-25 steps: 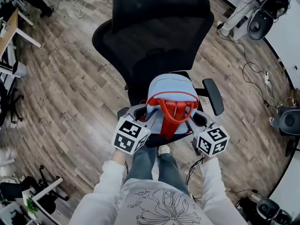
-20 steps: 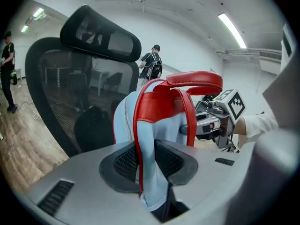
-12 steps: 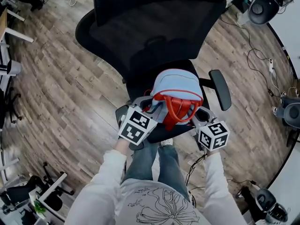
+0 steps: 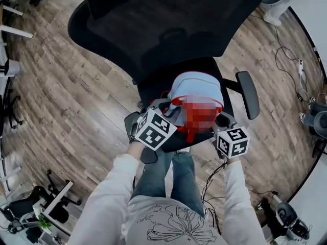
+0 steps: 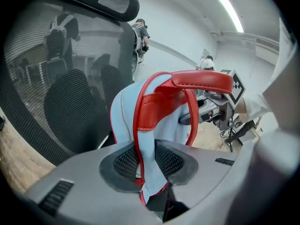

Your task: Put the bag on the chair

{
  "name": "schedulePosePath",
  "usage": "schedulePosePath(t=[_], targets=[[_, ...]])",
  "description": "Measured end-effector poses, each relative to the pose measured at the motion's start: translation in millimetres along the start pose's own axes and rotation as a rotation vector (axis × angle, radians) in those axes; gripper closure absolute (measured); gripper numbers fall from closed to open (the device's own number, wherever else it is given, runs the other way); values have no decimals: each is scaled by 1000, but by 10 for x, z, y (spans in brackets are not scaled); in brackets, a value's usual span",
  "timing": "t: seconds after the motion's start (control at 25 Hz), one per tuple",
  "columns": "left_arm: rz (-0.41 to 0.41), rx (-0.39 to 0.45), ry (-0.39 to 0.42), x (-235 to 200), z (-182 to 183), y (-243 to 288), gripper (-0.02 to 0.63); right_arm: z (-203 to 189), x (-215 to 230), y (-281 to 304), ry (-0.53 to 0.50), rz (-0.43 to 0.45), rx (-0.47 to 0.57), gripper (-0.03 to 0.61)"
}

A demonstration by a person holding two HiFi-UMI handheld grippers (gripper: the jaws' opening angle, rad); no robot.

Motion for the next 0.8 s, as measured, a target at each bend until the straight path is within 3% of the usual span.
schedulePosePath(t=[0.28,0.8], targets=[[2,-66,44,-141,-107,277,515,-136,105,279,-13,-12,-47,485],[34,-90,178,-237,-331,649,515,-346,236,580,-93,-49,-94,485]])
Point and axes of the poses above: the fingertips, and each gripper's own axes: y forward along the fingers, x to its right, z out of its top, the point moved 9 cm from there along -y, backward along the fingers, and after that the axes turned 7 degrees about -y, right-handed, at the moved point
